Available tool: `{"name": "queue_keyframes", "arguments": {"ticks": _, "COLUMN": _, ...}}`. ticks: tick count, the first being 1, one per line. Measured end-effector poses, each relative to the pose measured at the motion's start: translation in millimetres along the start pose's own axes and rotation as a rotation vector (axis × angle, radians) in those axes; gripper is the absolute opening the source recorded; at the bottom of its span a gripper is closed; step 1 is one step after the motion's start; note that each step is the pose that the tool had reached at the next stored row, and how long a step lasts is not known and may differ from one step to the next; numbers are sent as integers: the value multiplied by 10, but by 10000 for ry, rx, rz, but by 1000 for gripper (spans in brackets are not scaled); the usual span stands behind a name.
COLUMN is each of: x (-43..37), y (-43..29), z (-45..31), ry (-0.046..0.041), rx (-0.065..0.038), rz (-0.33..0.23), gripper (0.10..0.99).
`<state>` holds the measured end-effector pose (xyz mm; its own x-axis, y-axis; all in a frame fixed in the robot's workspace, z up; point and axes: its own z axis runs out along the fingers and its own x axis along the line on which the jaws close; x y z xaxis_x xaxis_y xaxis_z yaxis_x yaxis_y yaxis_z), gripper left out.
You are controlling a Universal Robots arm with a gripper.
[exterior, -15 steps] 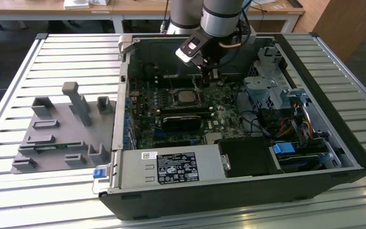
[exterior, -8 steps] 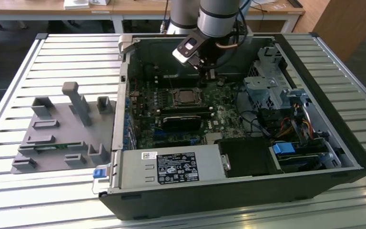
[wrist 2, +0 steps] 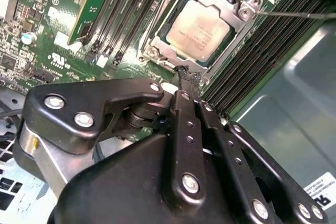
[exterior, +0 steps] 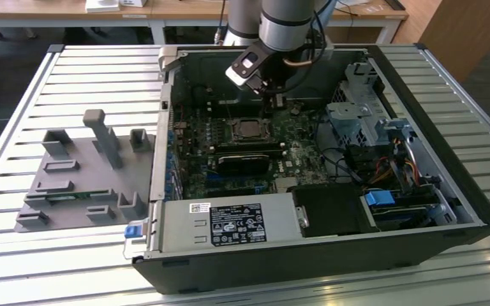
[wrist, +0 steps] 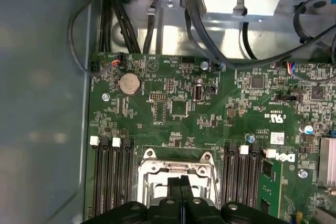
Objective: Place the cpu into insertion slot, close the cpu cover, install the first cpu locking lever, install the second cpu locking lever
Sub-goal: 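Close the cpu cover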
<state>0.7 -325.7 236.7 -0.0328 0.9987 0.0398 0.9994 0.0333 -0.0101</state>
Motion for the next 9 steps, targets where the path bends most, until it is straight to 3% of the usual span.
{"name": "queue_keyframes", "arguments": {"ticks": 9, "x": -4, "y": -46, "z": 142, "ry": -4, "rx": 34, "rz": 1, "gripper": 106}}
